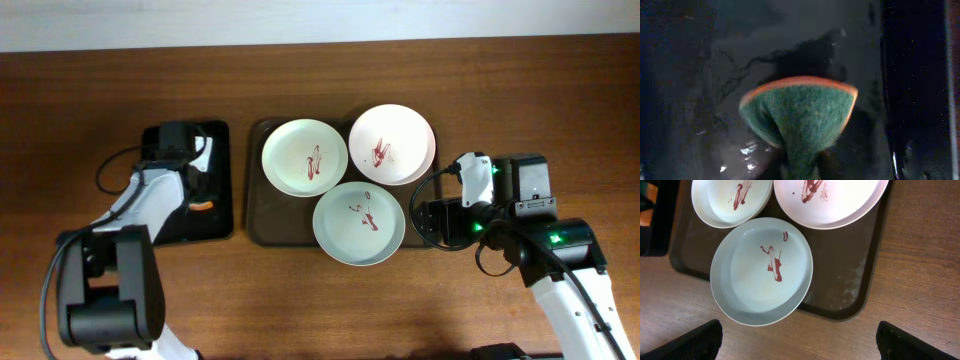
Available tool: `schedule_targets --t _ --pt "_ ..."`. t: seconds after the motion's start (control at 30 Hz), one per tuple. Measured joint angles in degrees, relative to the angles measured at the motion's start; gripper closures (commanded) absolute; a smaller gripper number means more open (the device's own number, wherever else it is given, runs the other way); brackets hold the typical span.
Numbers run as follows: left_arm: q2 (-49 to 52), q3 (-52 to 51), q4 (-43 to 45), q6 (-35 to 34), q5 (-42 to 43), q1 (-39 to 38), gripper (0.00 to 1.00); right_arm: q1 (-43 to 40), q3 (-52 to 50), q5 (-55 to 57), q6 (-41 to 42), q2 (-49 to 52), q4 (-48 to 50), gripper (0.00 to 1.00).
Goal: Clean dirty plates on tray and stack at the side
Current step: 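Reach the right gripper to the front plate's rim and grip it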
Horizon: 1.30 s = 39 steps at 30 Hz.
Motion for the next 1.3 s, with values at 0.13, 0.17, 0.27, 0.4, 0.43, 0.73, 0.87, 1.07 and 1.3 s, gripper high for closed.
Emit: schedule_targets --t 0.13,0.17,0.27,0.4,0.43,0.73,0.87,1.07,1.3 --pt "-2.2 0.5 -1.5 -0.1 0.0 0.3 0.28 0.0 0.0 0.0 0.0 0.0 0.0 0.01" --pt "-2.2 0.5 -1.5 -0.1 0.0 0.3 0.26 0.0 0.0 0.0 0.0 0.0 0.0 0.01" --pt "-2.2 0.5 -1.7 0.0 0.0 0.3 0.26 0.0 0.0 0.0 0.0 0.0 0.0 0.01" --pt "-2.1 0.5 -1.7 0.0 0.0 0.3 0.28 0.0 0.0 0.0 0.0 0.0 0.0 0.01" --pt "-1.8 0.5 -1.7 0.0 0.0 0.3 0.33 0.0 0.0 0.0 0.0 0.0 0.0 0.01" --pt "2.6 0.5 -0.2 0.0 0.0 0.3 1.00 0.0 0.0 0.0 0.0 0.0 0.0 0.01" --pt "2.6 0.6 -0.2 0.0 0.0 0.3 1.00 0.0 0.0 0.0 0.0 0.3 -0.1 0.01" --pt "1.7 0.7 -2.1 0.0 0.0 0.3 1.00 0.0 0.1 0.0 0.0 5.4 -0.2 0.00" --pt "1.6 0.9 -5.1 0.0 0.1 0.3 1.00 0.0 0.3 -0.9 0.2 17.9 0.2 0.48"
